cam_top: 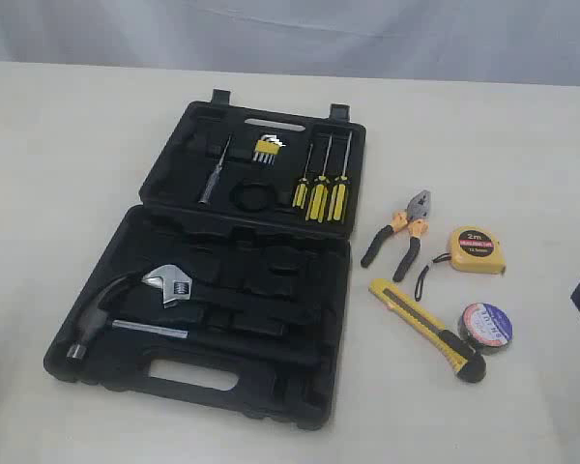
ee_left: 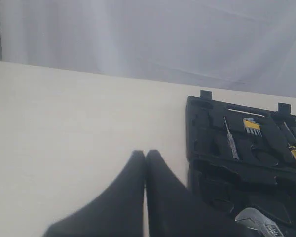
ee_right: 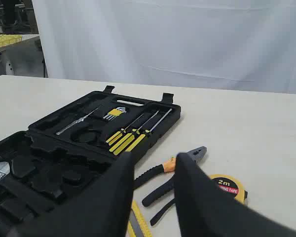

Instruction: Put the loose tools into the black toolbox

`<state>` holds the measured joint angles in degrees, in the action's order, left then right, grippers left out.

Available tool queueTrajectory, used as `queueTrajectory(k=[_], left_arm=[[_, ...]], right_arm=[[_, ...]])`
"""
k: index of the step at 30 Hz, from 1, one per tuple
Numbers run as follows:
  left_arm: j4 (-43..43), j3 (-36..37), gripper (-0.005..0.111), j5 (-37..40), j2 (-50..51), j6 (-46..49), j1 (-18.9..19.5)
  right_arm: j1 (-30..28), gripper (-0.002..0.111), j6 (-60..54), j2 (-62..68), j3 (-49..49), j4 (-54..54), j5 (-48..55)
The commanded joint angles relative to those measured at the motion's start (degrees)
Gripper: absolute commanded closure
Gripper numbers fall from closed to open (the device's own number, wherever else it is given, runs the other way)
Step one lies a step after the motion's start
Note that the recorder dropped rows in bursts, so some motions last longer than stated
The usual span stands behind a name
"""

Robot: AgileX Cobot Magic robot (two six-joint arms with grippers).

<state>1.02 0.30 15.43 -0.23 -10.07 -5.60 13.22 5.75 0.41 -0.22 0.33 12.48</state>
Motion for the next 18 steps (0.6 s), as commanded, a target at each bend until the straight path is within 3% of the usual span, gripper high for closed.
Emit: queueTrajectory(k=[1, 18], left_arm=[[0.24, -0.30, 0.107, -0.03, 0.23, 0.02, -0.33], [0.24, -0.30, 0.107, -0.03, 0.23, 0.02, -0.33]], right_arm=[[-0.26, 0.080, -0.03, -0.41, 0.22, -0.33, -0.52], [-0.26, 0.080, -0.49, -0.41, 0.22, -0.89, -3.19]])
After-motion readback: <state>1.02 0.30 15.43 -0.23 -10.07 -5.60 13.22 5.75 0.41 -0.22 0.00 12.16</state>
